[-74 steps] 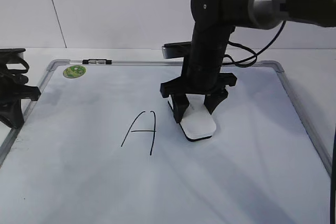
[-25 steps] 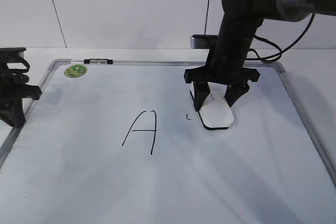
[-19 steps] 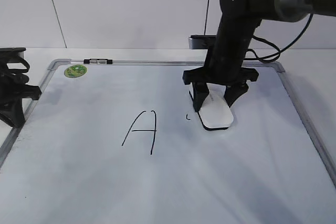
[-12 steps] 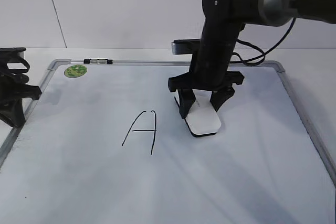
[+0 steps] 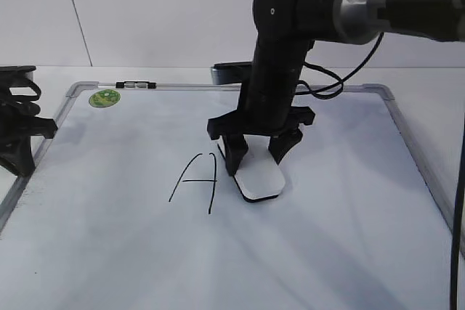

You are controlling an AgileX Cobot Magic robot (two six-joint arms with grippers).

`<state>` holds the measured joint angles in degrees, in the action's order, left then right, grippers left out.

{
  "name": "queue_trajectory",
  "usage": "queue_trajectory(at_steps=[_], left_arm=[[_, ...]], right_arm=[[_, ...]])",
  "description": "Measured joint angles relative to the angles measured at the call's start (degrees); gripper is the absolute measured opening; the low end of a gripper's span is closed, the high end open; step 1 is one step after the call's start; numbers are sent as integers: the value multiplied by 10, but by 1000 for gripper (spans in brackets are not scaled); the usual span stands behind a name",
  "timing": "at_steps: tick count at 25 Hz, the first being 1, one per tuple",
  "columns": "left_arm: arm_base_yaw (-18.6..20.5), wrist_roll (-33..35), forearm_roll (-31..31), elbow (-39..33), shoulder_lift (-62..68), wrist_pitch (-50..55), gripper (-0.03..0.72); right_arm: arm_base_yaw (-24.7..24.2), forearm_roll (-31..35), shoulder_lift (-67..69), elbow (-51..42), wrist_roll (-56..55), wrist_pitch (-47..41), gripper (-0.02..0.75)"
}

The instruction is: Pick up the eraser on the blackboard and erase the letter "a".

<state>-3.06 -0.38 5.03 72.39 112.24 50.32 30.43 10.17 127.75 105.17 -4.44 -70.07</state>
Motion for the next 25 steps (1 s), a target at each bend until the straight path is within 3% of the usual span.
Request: queue_trajectory(at_steps=[16,25], left_arm=[[0,0,0,0,0,0,37],[0,0,0,0,0,0,37]], right_arm=[[8,8,0,0,4,0,543],[10,-20,-38,-6,-3,2,543]])
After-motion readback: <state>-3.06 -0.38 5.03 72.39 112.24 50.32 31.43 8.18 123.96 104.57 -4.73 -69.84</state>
